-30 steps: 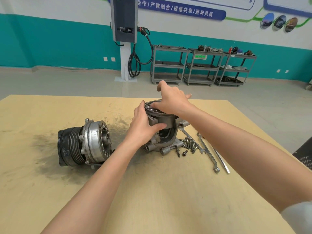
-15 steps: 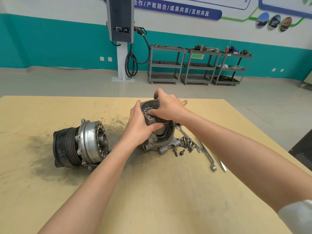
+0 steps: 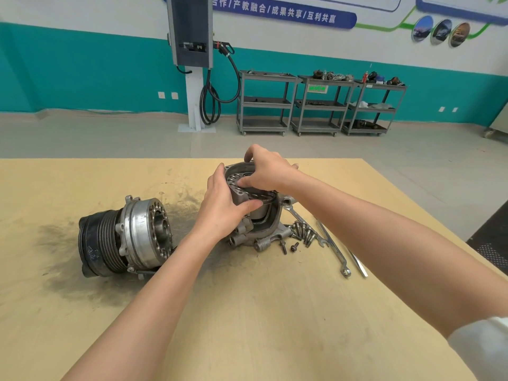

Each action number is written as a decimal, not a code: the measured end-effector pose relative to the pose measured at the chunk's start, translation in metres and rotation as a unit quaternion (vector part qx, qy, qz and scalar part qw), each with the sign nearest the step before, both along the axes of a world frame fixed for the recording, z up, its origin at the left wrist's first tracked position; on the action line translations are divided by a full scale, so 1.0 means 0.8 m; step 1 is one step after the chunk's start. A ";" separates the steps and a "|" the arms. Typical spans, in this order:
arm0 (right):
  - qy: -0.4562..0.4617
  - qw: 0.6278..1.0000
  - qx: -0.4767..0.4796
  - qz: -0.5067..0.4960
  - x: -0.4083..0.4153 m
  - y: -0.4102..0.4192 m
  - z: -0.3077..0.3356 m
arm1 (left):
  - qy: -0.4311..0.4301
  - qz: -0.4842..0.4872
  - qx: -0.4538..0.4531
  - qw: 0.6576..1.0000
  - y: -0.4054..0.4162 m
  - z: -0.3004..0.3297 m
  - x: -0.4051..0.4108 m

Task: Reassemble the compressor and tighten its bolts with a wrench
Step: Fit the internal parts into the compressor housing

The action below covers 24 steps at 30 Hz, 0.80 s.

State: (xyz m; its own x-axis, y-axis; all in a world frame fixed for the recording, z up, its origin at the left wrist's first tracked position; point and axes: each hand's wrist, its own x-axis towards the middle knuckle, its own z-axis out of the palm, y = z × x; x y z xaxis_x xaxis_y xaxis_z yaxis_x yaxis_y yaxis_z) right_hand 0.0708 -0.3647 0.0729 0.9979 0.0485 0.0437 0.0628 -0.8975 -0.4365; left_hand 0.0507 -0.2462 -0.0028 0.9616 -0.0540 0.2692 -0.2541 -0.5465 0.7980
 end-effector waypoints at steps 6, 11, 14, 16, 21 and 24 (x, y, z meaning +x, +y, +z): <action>0.005 1.000 0.002 0.019 0.008 0.001 0.019 | -0.004 -0.005 0.002 1.000 0.001 0.000 0.000; -0.014 0.998 -0.064 0.004 0.010 0.004 0.030 | -0.005 -0.008 0.010 1.000 0.002 0.001 0.001; -0.014 0.995 -0.098 -0.006 0.010 0.007 0.024 | -0.007 -0.007 0.012 1.000 0.002 0.002 0.000; -0.012 0.993 -0.118 -0.009 0.010 0.009 0.021 | -0.007 -0.006 0.015 1.000 0.002 0.001 0.000; -0.016 0.989 -0.146 -0.014 0.008 0.015 0.002 | -0.006 -0.001 0.016 1.000 0.001 -0.001 0.002; -0.025 0.984 -0.174 -0.011 0.006 0.017 -0.007 | -0.004 0.000 0.013 1.000 0.000 -0.002 0.003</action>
